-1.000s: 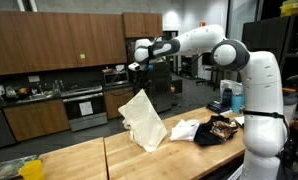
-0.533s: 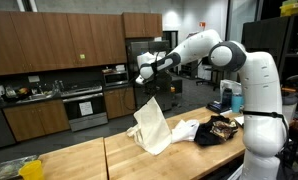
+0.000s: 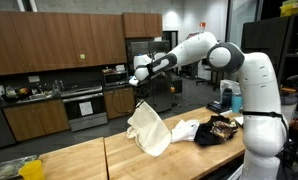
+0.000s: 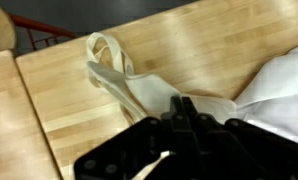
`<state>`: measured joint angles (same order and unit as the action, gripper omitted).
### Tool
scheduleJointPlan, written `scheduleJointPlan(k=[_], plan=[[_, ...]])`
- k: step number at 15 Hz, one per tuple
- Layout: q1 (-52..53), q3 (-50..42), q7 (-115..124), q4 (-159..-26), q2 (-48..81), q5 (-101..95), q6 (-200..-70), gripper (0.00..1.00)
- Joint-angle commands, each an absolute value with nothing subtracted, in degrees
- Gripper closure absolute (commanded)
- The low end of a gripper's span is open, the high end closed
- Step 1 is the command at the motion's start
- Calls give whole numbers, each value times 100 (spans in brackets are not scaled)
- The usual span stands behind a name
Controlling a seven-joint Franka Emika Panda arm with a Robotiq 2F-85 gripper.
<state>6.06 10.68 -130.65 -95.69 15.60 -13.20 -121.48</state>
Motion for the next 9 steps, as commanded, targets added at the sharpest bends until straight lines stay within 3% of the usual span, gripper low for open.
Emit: scheduleJointPlan(k=[1,8,9], plan=[[581,1361,-13898,-9276,1517,-371,-12134,99],[740,1529,-15247,-9110,1424,-145,-12326,99],[396,2047,-15142,-9064,1541,-538,-12264,99]])
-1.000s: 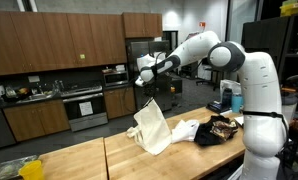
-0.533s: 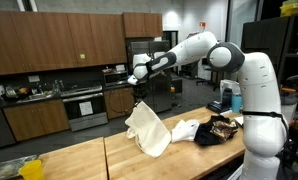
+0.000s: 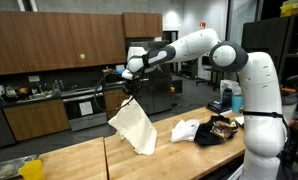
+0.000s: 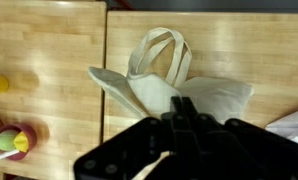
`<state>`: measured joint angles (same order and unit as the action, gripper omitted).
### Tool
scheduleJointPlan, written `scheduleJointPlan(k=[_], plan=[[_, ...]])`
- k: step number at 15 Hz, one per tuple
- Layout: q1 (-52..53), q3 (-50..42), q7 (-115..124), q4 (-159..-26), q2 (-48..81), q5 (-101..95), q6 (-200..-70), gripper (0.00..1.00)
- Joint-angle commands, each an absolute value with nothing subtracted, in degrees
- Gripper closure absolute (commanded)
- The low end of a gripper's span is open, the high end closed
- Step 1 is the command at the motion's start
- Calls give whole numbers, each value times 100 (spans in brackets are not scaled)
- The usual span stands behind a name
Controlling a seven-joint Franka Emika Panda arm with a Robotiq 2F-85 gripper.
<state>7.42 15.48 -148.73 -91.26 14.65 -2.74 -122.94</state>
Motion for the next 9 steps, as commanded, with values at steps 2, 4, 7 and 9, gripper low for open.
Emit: scheduleJointPlan(k=[2,4,7,9], plan=[[676,1691,-14918,-9133,1502,-371,-12289,96],[838,1518,-14918,-9105,1530,-340,-12267,86],[844,1507,-14919,-9104,1530,-341,-12267,71],[842,1501,-14919,-9104,1530,-341,-12267,71]])
